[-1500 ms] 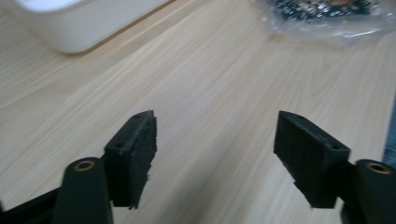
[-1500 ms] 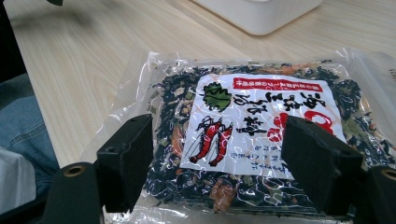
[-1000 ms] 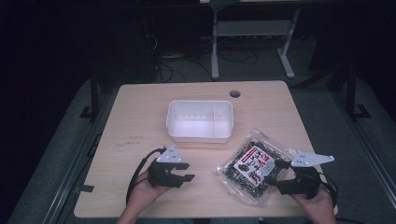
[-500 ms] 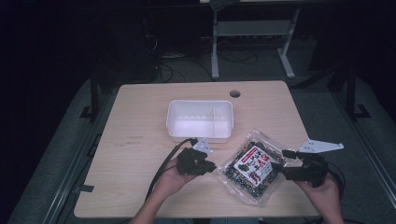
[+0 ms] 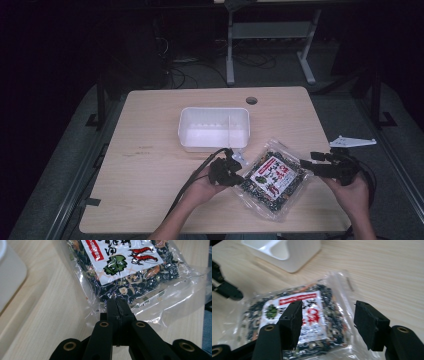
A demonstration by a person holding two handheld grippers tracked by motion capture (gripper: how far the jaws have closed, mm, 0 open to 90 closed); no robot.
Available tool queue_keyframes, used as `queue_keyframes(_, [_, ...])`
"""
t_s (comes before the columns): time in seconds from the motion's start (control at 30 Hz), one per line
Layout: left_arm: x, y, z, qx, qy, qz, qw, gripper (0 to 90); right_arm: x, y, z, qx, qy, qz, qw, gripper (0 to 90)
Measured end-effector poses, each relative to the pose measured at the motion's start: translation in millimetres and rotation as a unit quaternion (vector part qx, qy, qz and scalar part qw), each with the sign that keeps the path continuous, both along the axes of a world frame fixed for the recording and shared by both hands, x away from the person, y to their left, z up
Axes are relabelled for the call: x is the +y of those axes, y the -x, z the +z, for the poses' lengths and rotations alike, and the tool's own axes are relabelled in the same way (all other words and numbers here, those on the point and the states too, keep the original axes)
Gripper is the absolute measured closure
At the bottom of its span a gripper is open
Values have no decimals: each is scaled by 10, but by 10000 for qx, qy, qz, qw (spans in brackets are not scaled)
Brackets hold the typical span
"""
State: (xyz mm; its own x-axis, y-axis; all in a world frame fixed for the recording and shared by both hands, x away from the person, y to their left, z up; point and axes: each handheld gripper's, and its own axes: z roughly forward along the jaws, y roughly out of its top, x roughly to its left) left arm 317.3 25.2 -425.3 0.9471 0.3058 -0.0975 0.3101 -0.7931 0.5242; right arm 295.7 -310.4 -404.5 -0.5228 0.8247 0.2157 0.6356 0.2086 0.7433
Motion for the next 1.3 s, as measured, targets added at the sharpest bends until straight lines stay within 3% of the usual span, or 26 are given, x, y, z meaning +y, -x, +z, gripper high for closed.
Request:
queue_keyframes(0.23, [-71, -1, -99, 19, -319, -47, 9995, 897, -198, -52, -193, 379, 0, -452, 9983, 420])
queue_keyframes(0.5, [-111, -18, -125, 18, -295, -52, 9995, 898, -433, -72, -355, 766, -195, -921, 9926, 398])
queue_keyframes(0.93, [-122, -16, -136, -37, -272, -63, 9996, 898, -454, -135, -512, 1180, -311, -1075, 9867, 434])
queue_keyframes(1.1, [-125, -19, -139, -49, -262, -64, 9996, 898, -444, -150, -551, 1274, -392, -1006, 9860, 529])
queue_keyframes(1.3, [-127, -18, -142, -67, -244, -53, 9997, 898, -444, -109, -515, 1076, -352, -997, 9886, 812])
